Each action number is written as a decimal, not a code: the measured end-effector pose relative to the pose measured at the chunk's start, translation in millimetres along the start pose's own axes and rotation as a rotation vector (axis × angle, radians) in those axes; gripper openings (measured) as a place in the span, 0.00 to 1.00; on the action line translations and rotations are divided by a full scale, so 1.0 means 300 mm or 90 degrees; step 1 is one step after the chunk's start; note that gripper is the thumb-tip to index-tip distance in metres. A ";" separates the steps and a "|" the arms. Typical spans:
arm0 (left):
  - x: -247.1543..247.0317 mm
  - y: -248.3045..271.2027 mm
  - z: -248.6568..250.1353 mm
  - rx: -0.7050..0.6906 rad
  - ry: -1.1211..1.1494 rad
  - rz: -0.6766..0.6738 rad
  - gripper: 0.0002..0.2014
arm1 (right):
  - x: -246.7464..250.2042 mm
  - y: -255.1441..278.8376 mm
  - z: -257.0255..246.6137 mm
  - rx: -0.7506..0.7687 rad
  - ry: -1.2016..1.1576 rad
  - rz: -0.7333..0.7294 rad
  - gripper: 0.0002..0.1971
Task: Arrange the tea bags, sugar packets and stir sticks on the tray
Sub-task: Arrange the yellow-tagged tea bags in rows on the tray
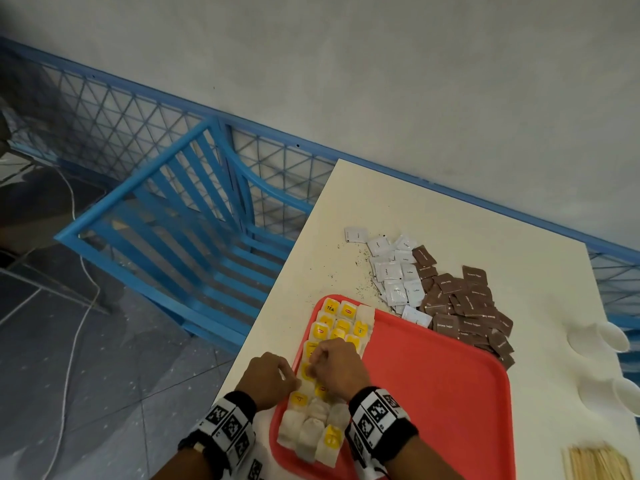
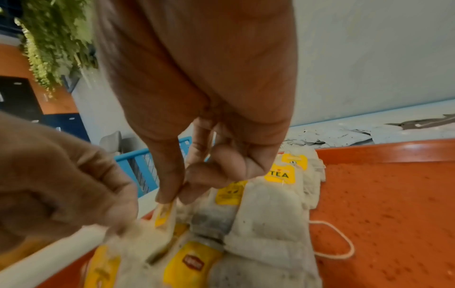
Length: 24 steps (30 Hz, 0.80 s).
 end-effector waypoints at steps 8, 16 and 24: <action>0.104 0.052 0.098 0.158 0.711 -0.016 0.26 | 0.093 0.118 -0.038 0.123 -0.117 0.101 0.06; 0.119 0.093 0.290 0.111 0.978 -0.147 0.21 | 0.234 0.283 -0.016 0.372 0.078 0.131 0.13; 0.057 0.107 0.421 0.095 0.932 -0.224 0.40 | 0.261 0.344 0.082 0.425 0.107 0.259 0.10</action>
Point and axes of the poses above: each hand's wrist, its own y-axis away from the middle knuckle, its own x-axis out of the back of the hand, z = x × y, the point moved 1 cm from there along -y, towards the middle knuckle, and after that the axes turned 5 degrees about -x, right-handed, at the moved point
